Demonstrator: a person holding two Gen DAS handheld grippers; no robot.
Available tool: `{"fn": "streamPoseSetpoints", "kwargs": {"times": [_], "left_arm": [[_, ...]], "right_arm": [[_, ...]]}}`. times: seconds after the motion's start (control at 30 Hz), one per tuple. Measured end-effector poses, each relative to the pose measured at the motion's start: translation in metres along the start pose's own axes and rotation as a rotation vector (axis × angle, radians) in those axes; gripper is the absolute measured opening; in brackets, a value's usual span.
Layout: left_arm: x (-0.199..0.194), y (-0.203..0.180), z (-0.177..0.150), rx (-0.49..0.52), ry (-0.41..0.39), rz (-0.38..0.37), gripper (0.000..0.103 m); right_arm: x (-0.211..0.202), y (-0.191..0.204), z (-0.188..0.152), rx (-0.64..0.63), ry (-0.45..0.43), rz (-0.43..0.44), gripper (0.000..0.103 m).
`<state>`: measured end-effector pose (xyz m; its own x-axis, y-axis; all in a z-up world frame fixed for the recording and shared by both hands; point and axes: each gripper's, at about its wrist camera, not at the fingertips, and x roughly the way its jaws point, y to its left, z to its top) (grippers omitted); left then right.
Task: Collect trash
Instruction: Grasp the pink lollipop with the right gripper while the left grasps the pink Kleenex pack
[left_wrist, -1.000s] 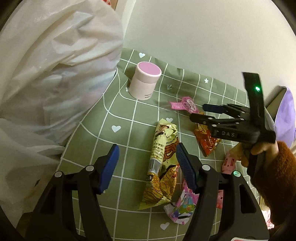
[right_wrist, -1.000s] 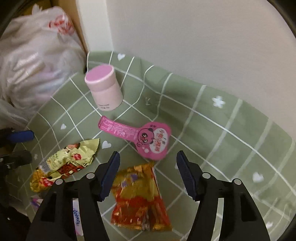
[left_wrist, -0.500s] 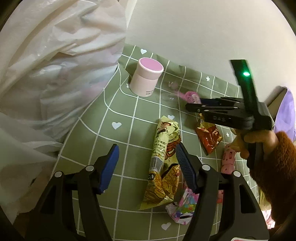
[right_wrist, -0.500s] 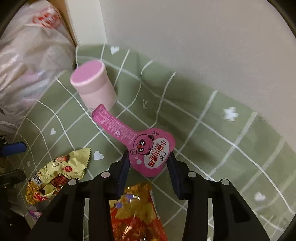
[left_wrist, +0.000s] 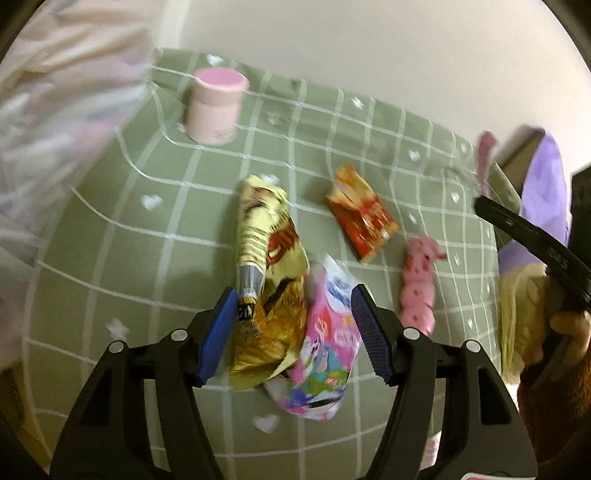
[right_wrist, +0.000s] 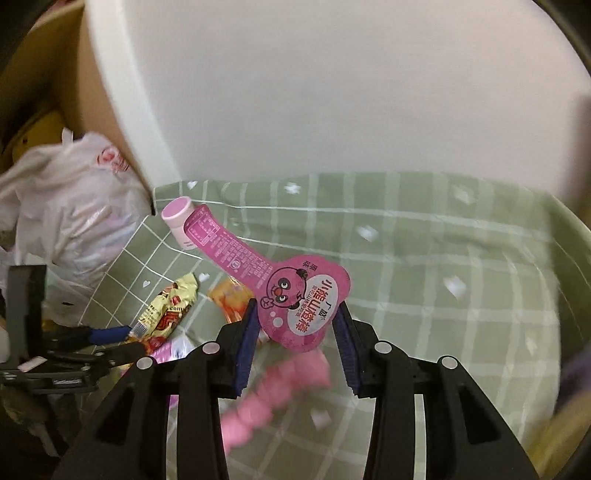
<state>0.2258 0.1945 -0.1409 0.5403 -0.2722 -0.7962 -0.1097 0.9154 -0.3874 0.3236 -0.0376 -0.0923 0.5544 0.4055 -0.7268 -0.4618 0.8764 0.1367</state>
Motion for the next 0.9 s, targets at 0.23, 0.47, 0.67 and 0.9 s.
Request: {"fn": "streamPoseSetpoints", "kwargs": {"times": [0.23,0.47,0.67,0.9], "left_arm": [[-0.009,-0.029,-0.018,0.072,-0.024,-0.014,0.06],[-0.027,-0.04,-0.042,0.165,0.015,-0.029,0.06],[-0.002,-0.048,-0.054,0.178,0.116,-0.016,0.044],[0.003,-0.064,-0.046,0.202,0.082,0.002,0.013]], "right_arm": [[-0.05,-0.037,-0.047,0.089,-0.027,-0.075,0.038],[-0.071,-0.063,-0.084,0.188,-0.05,-0.083,0.038],[-0.081,-0.066,-0.095,0.197,-0.056,-0.102,0.038],[-0.108,-0.066,-0.102,0.183,-0.083,-0.128,0.038]]}}
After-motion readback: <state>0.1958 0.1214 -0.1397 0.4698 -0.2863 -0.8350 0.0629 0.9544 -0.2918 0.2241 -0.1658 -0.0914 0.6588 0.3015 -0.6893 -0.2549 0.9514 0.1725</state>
